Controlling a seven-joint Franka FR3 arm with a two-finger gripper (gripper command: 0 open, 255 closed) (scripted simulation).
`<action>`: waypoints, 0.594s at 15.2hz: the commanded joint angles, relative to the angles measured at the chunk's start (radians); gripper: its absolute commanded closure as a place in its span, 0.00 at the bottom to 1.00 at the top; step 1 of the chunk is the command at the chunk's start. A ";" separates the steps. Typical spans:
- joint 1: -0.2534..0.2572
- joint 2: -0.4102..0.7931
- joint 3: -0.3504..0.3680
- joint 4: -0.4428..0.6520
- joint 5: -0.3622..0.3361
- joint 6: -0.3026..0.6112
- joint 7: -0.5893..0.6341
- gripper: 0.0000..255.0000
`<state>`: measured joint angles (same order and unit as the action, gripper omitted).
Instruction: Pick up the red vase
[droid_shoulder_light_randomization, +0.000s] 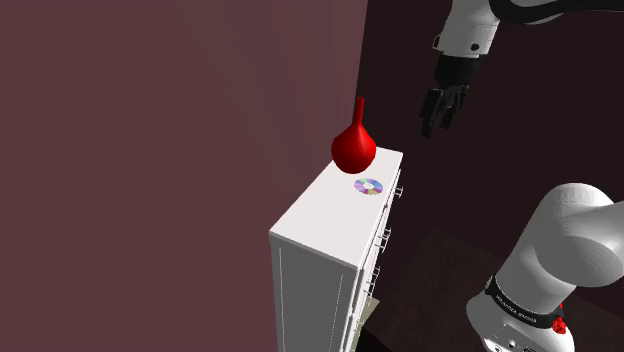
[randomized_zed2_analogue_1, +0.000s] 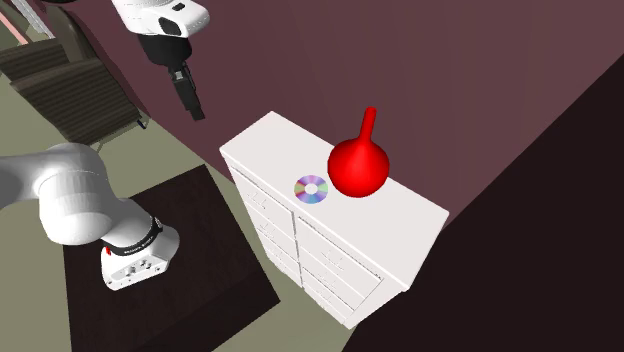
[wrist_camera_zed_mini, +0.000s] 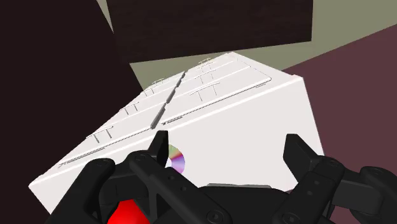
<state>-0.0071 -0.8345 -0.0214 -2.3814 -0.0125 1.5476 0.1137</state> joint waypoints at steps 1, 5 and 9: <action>0.000 0.000 0.000 0.000 0.000 0.000 0.000 0.00; -0.012 0.136 -0.047 0.075 -0.030 0.071 -0.052 0.00; -0.019 0.276 -0.092 0.168 -0.046 0.128 -0.102 0.00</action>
<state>-0.0254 -0.5937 -0.1050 -2.2319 -0.0564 1.6562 0.0215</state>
